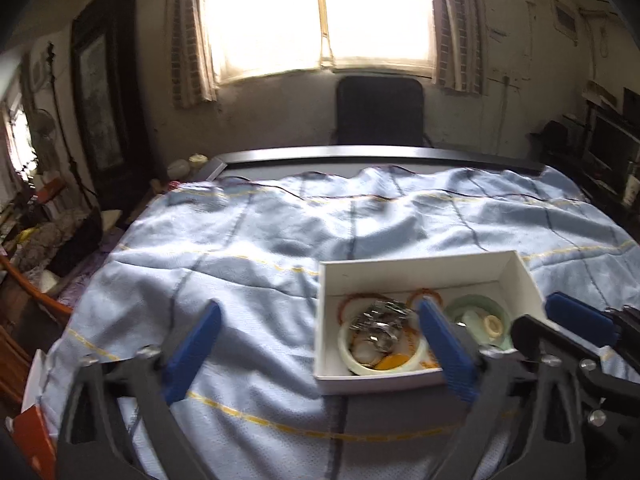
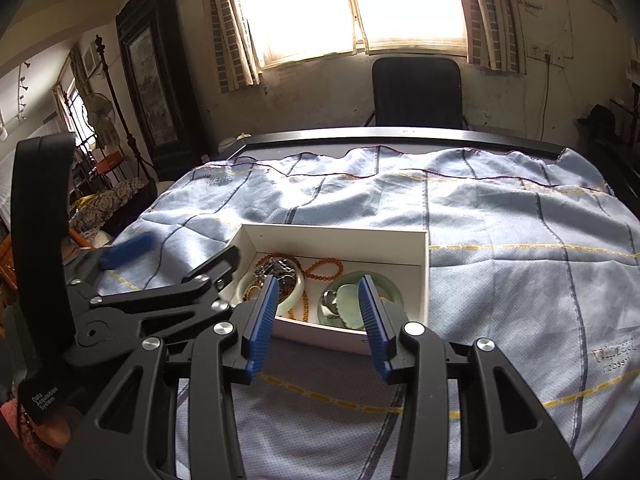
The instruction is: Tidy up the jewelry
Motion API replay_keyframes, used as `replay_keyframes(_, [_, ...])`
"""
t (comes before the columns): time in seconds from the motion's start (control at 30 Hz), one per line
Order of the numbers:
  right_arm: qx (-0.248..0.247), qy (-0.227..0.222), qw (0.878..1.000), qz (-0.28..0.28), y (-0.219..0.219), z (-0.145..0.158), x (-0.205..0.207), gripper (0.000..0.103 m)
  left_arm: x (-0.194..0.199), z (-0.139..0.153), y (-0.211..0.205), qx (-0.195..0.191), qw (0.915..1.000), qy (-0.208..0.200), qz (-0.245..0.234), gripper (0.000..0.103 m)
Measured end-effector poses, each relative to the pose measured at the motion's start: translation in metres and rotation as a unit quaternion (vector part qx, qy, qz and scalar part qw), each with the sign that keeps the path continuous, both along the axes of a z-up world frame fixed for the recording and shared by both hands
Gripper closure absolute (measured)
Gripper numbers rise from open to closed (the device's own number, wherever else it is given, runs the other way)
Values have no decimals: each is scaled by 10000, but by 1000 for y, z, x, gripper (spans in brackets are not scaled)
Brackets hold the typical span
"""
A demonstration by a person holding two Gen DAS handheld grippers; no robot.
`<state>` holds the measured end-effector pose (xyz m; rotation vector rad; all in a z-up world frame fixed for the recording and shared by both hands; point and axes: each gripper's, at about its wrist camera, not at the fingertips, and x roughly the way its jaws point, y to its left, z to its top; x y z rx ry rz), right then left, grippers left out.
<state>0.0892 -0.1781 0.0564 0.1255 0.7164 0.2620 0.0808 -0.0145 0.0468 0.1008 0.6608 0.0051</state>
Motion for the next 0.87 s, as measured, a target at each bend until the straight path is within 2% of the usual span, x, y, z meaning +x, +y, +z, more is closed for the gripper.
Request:
replay_keyframes(0.13, [-3,19,10000,16,1,-1,0,59,-3,3,-2,261,9996,-107,83,3])
replay_keyframes(0.23, [13,30,10000,17,1,-2,0,59,-2,2,-2,243,9996,-22,136,3])
replay_keyframes(0.33, [15,28,10000,22,1,-1,0,59,-4,1,-1,222,9995,-194,71,3])
replay_keyframes(0.43, [43,26,10000,18,0,-1,0,59,-3,0,2,7,10000,-66,7,3])
replay_keyframes(0.53, [46,13,10000,15,-1,-1,0,59,-4,1,2,-1,9999,-143,18,3])
replay_keyframes(0.63, [56,-12,10000,3,-2,0,-1,59,-1,1,3,-166,9998,50,-59,3])
replay_keyframes(0.77, [72,1,10000,7,-2,0,0,58,-4,3,3,-97,9999,-89,47,4])
replay_keyframes(0.87, [70,-6,10000,3,-2,0,0,58,-2,3,4,-233,9997,1,4,4])
